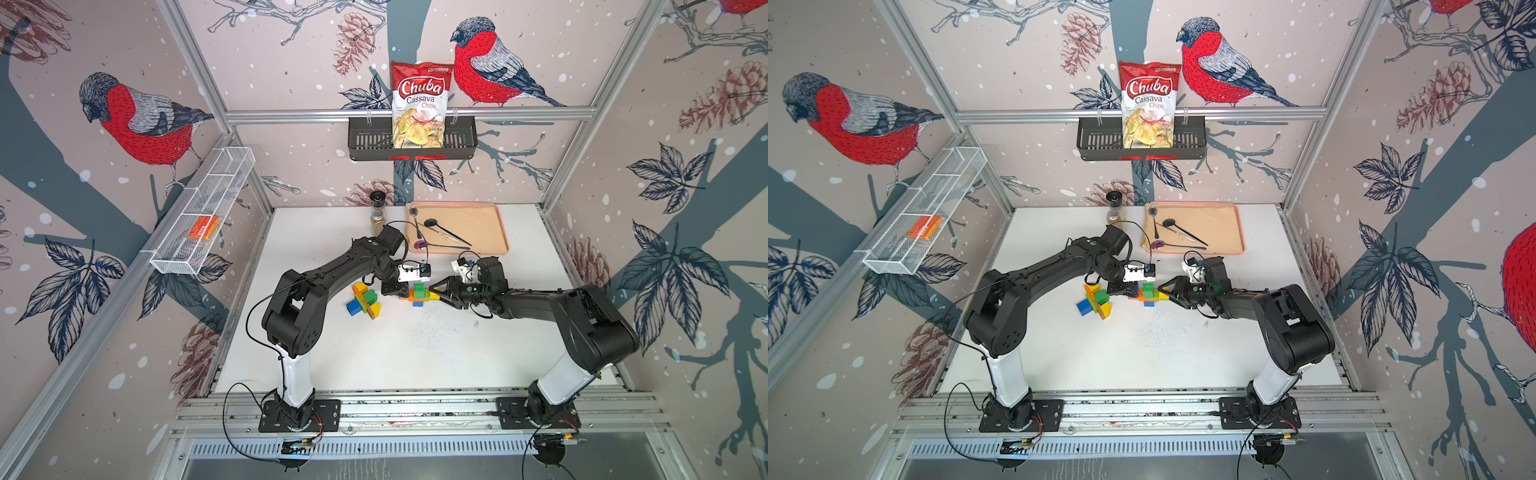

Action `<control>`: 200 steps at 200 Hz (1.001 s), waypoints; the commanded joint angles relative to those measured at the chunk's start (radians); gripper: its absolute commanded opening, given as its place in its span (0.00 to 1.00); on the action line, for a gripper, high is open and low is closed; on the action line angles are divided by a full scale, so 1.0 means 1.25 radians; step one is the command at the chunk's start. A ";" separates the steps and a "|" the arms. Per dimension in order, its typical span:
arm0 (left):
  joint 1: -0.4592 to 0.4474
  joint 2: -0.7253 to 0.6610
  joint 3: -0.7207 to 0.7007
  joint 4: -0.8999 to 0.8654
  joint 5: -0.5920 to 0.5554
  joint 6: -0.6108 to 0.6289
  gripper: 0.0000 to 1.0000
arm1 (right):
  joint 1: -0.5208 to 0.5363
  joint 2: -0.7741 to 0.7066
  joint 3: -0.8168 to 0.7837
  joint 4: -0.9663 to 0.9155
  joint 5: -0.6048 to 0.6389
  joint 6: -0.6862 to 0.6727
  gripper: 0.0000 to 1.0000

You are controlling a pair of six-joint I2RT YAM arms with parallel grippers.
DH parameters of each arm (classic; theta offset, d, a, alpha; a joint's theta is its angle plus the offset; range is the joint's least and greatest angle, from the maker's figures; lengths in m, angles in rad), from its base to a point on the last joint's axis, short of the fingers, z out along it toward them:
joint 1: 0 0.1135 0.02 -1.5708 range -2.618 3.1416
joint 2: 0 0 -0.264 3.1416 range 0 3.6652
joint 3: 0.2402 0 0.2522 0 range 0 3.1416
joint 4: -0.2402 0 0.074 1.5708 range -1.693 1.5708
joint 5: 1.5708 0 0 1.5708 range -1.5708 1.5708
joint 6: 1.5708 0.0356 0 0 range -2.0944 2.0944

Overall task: Assemble a fork with lego
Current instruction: Assemble the lego brick with the lego brick.

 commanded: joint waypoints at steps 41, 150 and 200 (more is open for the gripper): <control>-0.008 0.039 0.000 -0.057 -0.044 0.019 0.00 | 0.007 0.018 -0.001 -0.033 0.021 -0.010 0.46; -0.006 0.010 0.003 -0.012 -0.041 -0.002 0.00 | 0.009 -0.017 0.024 -0.073 0.032 -0.024 0.52; -0.006 -0.008 -0.005 0.004 -0.037 -0.007 0.12 | 0.015 -0.028 0.040 -0.085 0.032 -0.026 0.57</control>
